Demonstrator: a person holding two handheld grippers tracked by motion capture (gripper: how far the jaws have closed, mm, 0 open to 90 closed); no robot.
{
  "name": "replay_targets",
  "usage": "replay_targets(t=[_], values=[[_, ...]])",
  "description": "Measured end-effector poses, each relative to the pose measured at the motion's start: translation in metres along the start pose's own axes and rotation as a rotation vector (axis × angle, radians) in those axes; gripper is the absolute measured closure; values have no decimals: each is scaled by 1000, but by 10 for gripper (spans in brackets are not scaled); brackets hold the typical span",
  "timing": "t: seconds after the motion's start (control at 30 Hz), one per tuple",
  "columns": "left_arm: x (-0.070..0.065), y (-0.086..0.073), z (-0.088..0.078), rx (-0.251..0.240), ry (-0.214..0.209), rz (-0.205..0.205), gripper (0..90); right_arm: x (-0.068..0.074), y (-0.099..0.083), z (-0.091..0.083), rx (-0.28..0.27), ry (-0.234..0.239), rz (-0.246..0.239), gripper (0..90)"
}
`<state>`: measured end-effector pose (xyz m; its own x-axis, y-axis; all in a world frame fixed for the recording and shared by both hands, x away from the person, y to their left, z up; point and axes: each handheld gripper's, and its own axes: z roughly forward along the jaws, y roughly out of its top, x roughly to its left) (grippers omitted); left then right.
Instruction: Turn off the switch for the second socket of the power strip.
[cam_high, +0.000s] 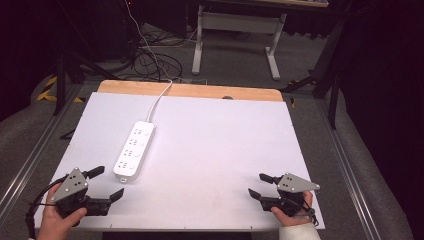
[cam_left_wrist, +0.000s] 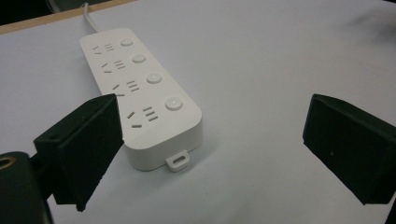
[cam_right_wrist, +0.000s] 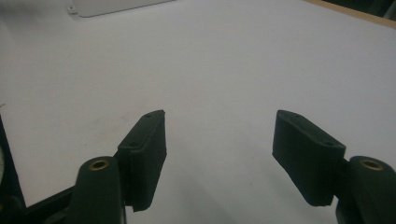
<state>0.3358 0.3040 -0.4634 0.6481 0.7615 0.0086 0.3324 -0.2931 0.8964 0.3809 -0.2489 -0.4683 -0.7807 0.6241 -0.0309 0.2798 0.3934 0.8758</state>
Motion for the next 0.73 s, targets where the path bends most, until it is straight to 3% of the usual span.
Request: replay_targets(t=[0.17, 0.4, 0.53, 0.73], values=[[-1, -8, 1, 30, -6, 26, 56, 0, 0, 0, 0, -1, 0, 359], [-3, -15, -1, 57, -9, 24, 56, 0, 0, 0, 2, -2, -2, 358], [-2, -16, -1, 62, -24, -13, 53, 0, 0, 0, 1, -3, -4, 359], [0, -14, -1, 55, -12, -36, 51, 0, 0, 1, 6, -1, -6, 359]])
